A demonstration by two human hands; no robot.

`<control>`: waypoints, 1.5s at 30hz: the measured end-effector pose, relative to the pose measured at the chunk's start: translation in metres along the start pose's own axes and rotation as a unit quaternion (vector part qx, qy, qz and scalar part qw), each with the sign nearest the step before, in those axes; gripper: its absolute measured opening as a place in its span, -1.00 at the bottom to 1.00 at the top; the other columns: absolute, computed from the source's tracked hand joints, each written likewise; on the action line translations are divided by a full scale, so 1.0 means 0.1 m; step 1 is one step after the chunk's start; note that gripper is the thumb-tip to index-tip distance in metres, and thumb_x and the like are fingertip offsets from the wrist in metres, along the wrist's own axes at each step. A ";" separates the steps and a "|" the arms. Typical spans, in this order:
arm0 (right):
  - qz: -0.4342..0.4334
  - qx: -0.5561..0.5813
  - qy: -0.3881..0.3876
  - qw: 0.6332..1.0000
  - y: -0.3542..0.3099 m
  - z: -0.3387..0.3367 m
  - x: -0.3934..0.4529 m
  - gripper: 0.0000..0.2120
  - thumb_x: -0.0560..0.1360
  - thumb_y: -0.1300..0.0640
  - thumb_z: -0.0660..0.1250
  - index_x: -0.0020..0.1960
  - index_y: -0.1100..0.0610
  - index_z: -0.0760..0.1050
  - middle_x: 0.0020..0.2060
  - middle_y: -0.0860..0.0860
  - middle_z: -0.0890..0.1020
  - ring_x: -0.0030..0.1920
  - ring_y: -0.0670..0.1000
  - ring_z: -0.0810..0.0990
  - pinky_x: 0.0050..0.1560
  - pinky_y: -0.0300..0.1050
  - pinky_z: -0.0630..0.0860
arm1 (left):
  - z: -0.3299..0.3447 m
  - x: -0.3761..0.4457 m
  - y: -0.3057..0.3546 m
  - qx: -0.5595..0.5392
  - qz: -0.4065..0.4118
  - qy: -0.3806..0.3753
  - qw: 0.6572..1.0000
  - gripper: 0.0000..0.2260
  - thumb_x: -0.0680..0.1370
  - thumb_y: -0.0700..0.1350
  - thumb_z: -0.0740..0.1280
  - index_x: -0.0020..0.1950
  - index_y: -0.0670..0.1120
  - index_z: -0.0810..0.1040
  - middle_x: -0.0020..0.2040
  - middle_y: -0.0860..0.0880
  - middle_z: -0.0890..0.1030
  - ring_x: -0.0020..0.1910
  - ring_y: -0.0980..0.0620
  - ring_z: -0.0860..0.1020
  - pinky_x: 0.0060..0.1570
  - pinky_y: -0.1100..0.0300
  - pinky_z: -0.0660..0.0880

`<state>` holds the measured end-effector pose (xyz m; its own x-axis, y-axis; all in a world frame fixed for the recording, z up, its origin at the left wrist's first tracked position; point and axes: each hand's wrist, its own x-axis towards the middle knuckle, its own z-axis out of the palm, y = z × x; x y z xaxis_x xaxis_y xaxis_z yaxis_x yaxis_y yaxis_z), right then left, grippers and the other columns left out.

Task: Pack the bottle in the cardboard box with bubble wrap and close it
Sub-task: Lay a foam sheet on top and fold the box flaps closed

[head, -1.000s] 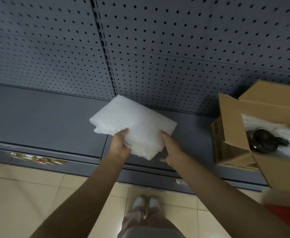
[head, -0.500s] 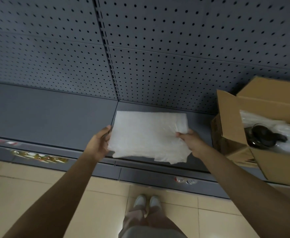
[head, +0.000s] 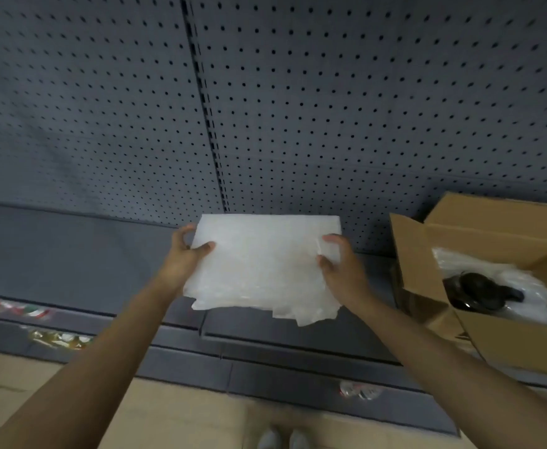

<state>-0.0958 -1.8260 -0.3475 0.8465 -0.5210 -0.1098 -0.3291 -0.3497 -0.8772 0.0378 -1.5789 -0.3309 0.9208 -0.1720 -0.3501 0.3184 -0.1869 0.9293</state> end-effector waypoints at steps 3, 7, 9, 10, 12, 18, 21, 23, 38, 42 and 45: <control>-0.039 -0.019 0.024 0.999 -0.32 -0.22 0.14 -0.73 0.58 0.11 0.23 0.25 -0.06 0.37 0.03 0.06 0.56 -0.17 0.08 0.58 -0.23 -0.08 0.55 | 0.03 -0.06 0.35 -0.005 0.053 -0.016 0.998 -0.57 0.56 -0.18 0.34 0.36 0.01 0.27 0.07 -0.06 0.46 -0.15 -0.02 0.54 -0.26 0.10 0.51; -0.076 -0.031 0.086 0.993 -0.53 -0.70 0.23 -0.71 0.56 0.13 0.27 0.27 0.01 0.42 0.10 -0.01 0.49 -0.08 0.03 0.51 -0.24 -0.18 0.48 | 0.35 -0.13 0.78 -0.011 0.115 -0.047 0.992 -0.63 0.58 -0.20 0.30 0.30 0.05 0.27 0.12 -0.08 0.45 -0.10 -0.09 0.56 -0.19 0.06 0.55; -0.064 -0.022 0.111 0.992 -0.52 -1.00 0.23 -0.71 0.56 0.14 0.28 0.28 0.06 0.44 0.12 -0.01 0.46 -0.04 -0.01 0.47 -0.26 -0.28 0.44 | 0.60 -0.18 0.97 -0.006 0.155 -0.074 0.985 -0.67 0.59 -0.21 0.29 0.31 0.00 0.30 0.25 -0.06 0.39 0.06 -0.14 0.53 -0.03 0.02 0.55; -0.055 -0.007 0.122 0.991 -0.49 -1.16 0.23 -0.71 0.56 0.13 0.29 0.27 0.06 0.45 0.16 0.00 0.47 0.01 0.01 0.48 -0.18 -0.24 0.49 | 0.75 -0.21 1.06 0.000 0.174 -0.089 0.981 -0.69 0.60 -0.21 0.27 0.30 -0.01 0.32 0.27 -0.03 0.35 0.08 -0.10 0.52 0.01 0.04 0.54; -0.038 0.030 0.145 0.988 -0.39 -1.48 0.19 -0.71 0.55 0.13 0.30 0.27 0.08 0.47 0.26 0.04 0.47 0.13 0.07 0.50 0.02 -0.08 0.54 | 1.06 -0.28 1.21 0.013 0.200 -0.116 0.973 -0.70 0.61 -0.19 0.25 0.33 -0.05 0.35 0.23 0.05 0.33 0.01 0.03 0.51 -0.05 0.15 0.52; -0.005 0.047 0.196 0.979 0.10 -2.54 -0.04 -0.72 0.56 0.13 0.29 0.27 0.10 0.49 0.23 -0.01 0.43 0.03 0.00 0.48 -0.22 -0.29 0.48 | 2.16 -0.48 1.33 0.062 0.212 -0.200 0.955 -0.68 0.61 -0.14 0.26 0.35 -0.01 0.34 0.23 -0.01 0.40 0.01 -0.02 0.51 0.00 0.11 0.50; 0.008 0.022 0.196 0.980 0.49 -3.11 -0.13 -0.72 0.57 0.15 0.29 0.27 0.11 0.49 0.15 -0.03 0.46 -0.04 -0.04 0.49 -0.33 -0.45 0.47 | 2.76 -0.63 1.21 0.111 0.211 -0.234 0.943 -0.62 0.61 -0.13 0.24 0.42 -0.02 0.29 0.24 -0.01 0.37 0.11 -0.03 0.46 0.10 0.10 0.46; 0.011 -0.029 0.190 0.981 0.82 -3.47 -0.16 -0.72 0.56 0.10 0.30 0.26 0.04 0.50 0.06 0.03 0.55 -0.19 -0.11 0.49 -0.39 -0.49 0.43 | 3.15 -0.73 1.03 0.141 0.208 -0.260 0.932 -0.58 0.62 -0.12 0.23 0.46 -0.01 0.24 0.32 -0.04 0.36 0.16 -0.04 0.44 0.17 0.07 0.46; -0.040 -0.403 -0.020 0.914 1.94 -4.20 0.07 -0.49 0.62 0.04 0.06 0.53 -0.01 0.00 0.16 0.10 0.42 -0.13 -0.04 0.43 -0.25 -0.40 0.37 | 4.20 -1.02 0.10 0.372 0.213 -0.223 0.875 -0.44 0.62 -0.27 0.12 0.57 -0.02 -0.02 0.47 -0.17 0.30 0.08 0.11 0.44 0.02 0.22 0.39; -0.029 -0.426 -0.118 0.897 1.94 -4.00 0.13 -0.47 0.62 0.11 0.03 0.54 0.07 -0.05 0.15 0.16 0.43 -0.08 0.05 0.46 -0.29 -0.21 0.32 | 4.12 -1.02 0.28 0.516 0.144 -0.255 0.805 -0.45 0.66 -0.12 0.06 0.58 0.00 -0.14 0.52 -0.17 0.17 0.41 -0.14 0.28 0.36 0.06 0.26; -0.004 -0.496 -0.107 0.862 1.96 -3.93 0.16 -0.47 0.61 0.07 0.05 0.53 0.07 -0.01 0.34 0.20 0.29 0.20 0.16 0.43 0.03 -0.05 0.43 | 4.27 -1.08 0.26 0.698 0.168 -0.151 0.679 -0.49 0.64 -0.07 0.01 0.58 0.04 -0.06 0.49 -0.20 0.14 0.44 -0.20 0.19 0.40 -0.02 0.17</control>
<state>-0.3112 -2.2082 -0.3372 0.8735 -0.3966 -0.2825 -0.4283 -0.9017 -0.0585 -0.1494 -1.9785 -0.3188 0.7337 -0.5832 -0.3487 -0.6167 -0.7870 0.0185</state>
